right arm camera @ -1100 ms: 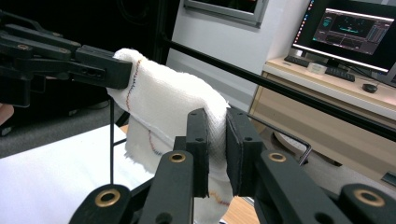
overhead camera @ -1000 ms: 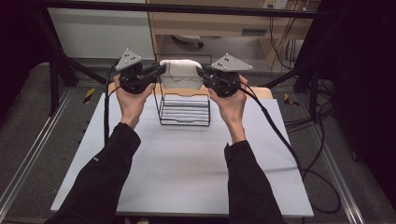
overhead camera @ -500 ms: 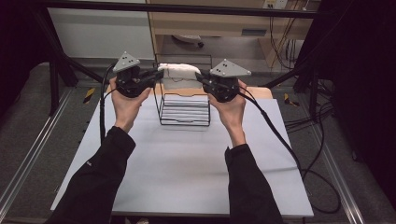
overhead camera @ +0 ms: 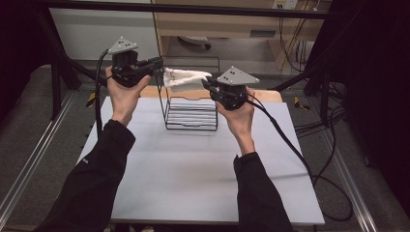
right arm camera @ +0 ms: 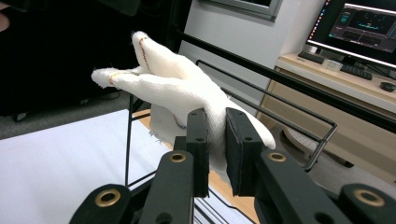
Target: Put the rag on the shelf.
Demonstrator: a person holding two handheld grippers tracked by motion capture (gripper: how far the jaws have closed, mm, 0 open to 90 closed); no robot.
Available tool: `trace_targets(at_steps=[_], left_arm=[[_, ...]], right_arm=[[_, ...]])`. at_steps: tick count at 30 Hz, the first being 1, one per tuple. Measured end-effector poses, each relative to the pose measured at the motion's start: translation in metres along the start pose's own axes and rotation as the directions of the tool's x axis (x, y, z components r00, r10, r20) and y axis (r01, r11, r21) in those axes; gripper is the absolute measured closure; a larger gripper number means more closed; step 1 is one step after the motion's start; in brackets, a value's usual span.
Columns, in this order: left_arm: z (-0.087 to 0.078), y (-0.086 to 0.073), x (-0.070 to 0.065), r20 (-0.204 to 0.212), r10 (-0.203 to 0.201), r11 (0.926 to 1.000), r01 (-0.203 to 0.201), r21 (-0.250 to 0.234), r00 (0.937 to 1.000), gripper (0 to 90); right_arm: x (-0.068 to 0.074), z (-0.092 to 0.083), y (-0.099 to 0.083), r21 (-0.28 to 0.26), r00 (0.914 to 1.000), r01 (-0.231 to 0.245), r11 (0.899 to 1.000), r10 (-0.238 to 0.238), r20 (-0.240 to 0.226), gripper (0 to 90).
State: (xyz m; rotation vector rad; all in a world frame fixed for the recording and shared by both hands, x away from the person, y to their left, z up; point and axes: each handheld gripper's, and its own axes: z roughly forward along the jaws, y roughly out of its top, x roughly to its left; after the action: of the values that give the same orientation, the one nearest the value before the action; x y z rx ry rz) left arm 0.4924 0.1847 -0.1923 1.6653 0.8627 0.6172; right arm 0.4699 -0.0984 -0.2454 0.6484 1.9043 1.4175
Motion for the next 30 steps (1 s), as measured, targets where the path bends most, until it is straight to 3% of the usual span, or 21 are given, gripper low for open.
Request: trace_targets(at_steps=[6, 10, 16, 25, 30], left_arm=[[0.022, 0.005, -0.002, -0.003, 0.005, 0.9988, -0.005, 0.048, 1.0, 87.8], [0.031, 0.002, -0.004, 0.025, -0.002, 0.9964, 0.0, 0.085, 0.9997, 89.6], [0.03, -0.013, -0.006, 0.076, 0.007, 0.993, -0.015, 0.117, 0.9971, 89.8], [0.025, -0.028, -0.008, 0.093, 0.024, 0.9915, -0.036, 0.125, 0.9954, 89.9], [0.028, -0.035, -0.009, 0.087, 0.028, 0.99, -0.039, 0.135, 0.9958, 89.9]], right_arm=[[0.001, 0.0, -0.003, 0.005, 0.9998, 0.019, 1.0, -0.019, -0.003, 80.5], [0.001, 0.0, -0.003, 0.0, 0.9998, 0.018, 1.0, -0.018, -0.006, 80.4], [0.001, -0.001, -0.006, 0.005, 0.9997, 0.021, 1.0, -0.021, -0.016, 80.1], [0.0, -0.003, -0.011, 0.022, 0.9992, 0.021, 1.0, -0.021, -0.034, 77.5], [0.001, -0.007, -0.01, 0.02, 0.9985, 0.002, 1.0, -0.001, -0.055, 68.3]])
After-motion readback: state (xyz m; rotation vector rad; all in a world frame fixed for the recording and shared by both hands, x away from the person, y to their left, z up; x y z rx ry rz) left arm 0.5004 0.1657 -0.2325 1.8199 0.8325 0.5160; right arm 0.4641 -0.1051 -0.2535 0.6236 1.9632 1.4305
